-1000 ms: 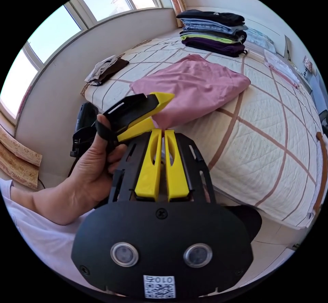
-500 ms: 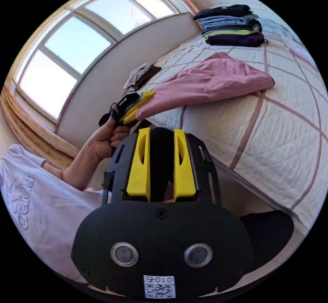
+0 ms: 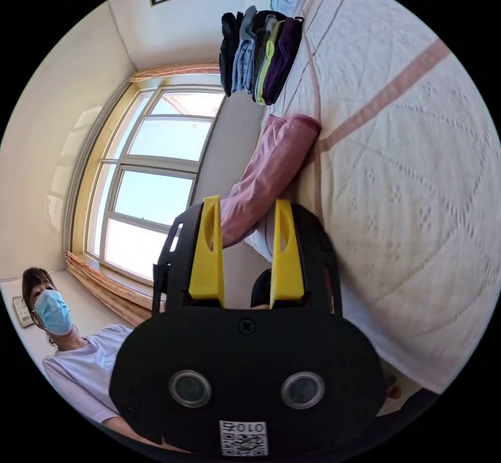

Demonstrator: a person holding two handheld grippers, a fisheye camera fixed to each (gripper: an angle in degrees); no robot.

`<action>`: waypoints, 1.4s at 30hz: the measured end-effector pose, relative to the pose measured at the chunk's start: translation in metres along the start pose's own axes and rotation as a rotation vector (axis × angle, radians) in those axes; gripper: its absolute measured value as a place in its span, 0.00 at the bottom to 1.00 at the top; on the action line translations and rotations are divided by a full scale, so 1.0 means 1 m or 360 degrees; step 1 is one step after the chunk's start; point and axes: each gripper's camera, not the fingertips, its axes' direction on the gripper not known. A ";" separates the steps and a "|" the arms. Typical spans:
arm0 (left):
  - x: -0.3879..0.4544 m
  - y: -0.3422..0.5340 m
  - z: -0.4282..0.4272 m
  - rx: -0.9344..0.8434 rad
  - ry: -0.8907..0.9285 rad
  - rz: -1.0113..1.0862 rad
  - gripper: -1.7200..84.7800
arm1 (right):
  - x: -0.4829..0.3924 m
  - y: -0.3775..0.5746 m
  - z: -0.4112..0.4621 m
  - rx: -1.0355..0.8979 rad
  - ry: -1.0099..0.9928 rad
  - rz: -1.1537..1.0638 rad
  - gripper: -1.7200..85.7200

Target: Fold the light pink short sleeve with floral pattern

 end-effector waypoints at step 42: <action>0.010 -0.016 -0.001 -0.0491 -0.0409 0.0094 0.05 | -0.016 -0.036 0.006 -0.0276 0.0521 -0.0120 0.06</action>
